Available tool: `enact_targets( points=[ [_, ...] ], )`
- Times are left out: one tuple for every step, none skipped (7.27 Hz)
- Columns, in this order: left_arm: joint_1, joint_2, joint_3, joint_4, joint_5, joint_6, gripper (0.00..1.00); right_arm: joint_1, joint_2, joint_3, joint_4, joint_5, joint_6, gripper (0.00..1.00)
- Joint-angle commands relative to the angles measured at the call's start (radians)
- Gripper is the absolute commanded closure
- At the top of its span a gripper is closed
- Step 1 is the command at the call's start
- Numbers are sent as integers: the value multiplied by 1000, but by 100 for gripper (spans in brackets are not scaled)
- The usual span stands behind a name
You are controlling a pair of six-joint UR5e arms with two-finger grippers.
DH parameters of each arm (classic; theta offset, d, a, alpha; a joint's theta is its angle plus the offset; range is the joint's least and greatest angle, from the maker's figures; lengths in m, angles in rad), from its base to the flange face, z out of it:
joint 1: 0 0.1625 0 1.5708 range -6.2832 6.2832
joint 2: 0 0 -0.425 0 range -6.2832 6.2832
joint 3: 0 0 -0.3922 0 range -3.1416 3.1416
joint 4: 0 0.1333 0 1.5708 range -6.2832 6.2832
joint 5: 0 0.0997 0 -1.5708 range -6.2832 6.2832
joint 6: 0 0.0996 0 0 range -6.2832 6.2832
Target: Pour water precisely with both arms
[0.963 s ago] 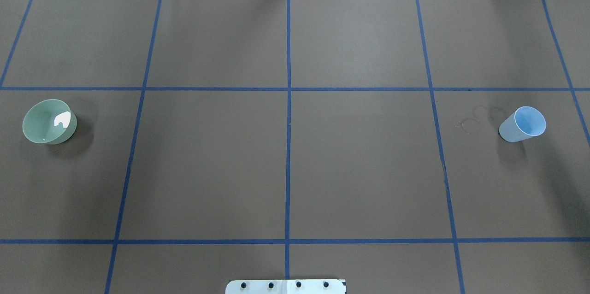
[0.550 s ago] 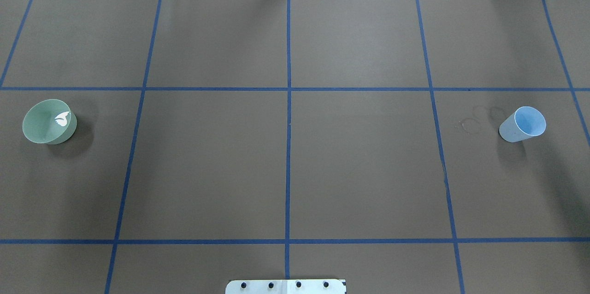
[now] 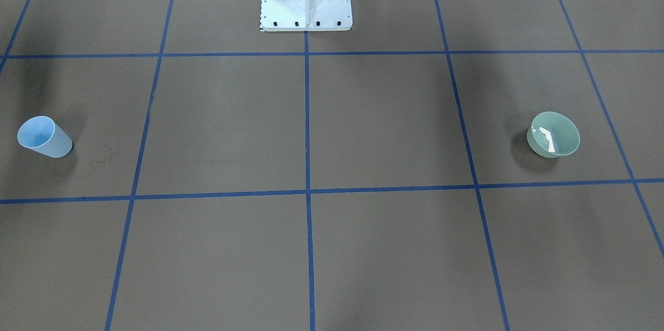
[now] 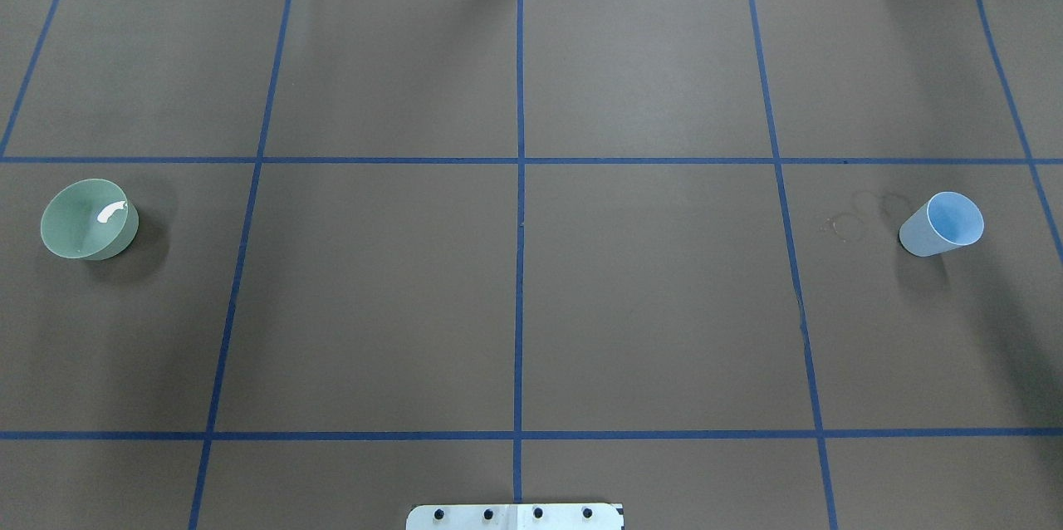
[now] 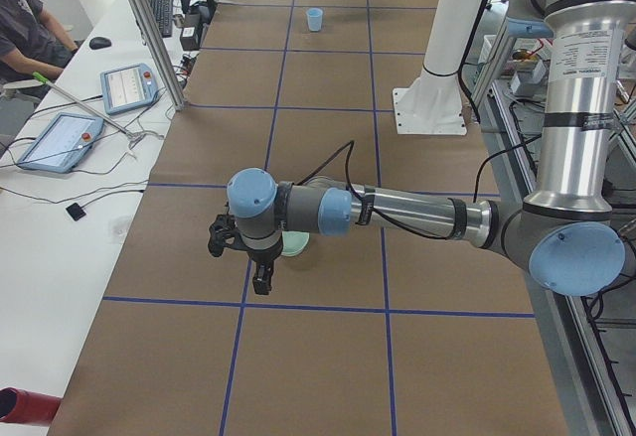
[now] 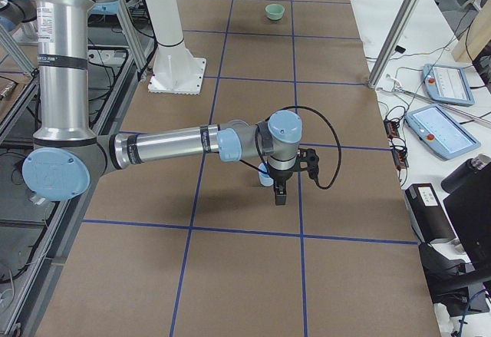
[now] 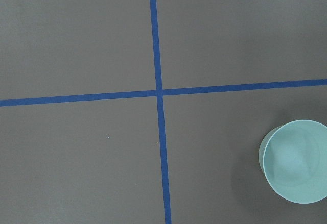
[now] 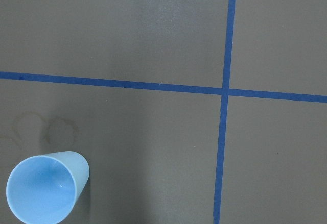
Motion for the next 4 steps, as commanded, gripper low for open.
enact_targets(
  points=[
    [2,-11,-8,2,23,6,0,0,-6,-1,0,9,-3,0],
    [5,-22,0,10,39,6,0,0,-6,-1,0,20,-3,0],
    [5,-15,0,10,34,-5,0,0,-6,0,-3,20,-3,0],
    [5,-3,-2,0,22,-3,0,0,-1,-7,-1,18,-2,0]
  ],
)
